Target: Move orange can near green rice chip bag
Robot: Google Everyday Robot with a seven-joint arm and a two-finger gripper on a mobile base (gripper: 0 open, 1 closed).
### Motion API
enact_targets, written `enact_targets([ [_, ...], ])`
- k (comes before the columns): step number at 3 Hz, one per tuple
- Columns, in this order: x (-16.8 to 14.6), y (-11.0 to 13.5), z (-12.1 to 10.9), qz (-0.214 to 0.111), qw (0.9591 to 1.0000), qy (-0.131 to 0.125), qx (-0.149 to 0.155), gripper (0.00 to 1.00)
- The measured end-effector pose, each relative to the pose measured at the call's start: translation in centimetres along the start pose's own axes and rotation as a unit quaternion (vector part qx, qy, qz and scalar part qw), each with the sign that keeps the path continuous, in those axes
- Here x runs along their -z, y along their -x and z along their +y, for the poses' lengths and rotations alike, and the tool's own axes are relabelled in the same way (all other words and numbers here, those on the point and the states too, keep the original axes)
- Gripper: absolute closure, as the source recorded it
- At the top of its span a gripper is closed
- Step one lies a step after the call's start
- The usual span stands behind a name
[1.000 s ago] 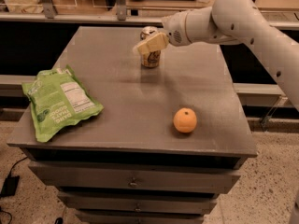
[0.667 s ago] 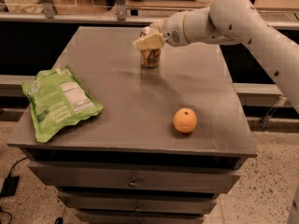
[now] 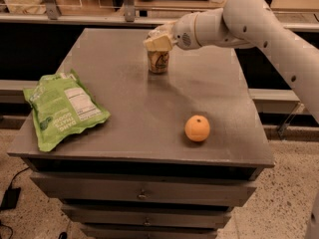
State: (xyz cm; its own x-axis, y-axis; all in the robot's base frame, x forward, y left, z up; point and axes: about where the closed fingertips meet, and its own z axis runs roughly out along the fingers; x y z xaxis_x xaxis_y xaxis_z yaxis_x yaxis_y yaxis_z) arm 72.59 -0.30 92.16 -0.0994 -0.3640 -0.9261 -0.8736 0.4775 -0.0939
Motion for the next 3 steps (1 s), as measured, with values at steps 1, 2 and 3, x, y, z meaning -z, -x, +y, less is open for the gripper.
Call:
enact_targets([
  [1, -0.2, 1.1, 0.7, -0.032, 0.9988, 0.027, -0.026, 1.0],
  [2, -0.1, 5.1, 3.6, -0.088, 0.9932, 0.072, -0.024, 1.0],
  [3, -0.8, 7.6, 8.3, -0.082, 0.99, 0.109, 0.037, 1.0],
])
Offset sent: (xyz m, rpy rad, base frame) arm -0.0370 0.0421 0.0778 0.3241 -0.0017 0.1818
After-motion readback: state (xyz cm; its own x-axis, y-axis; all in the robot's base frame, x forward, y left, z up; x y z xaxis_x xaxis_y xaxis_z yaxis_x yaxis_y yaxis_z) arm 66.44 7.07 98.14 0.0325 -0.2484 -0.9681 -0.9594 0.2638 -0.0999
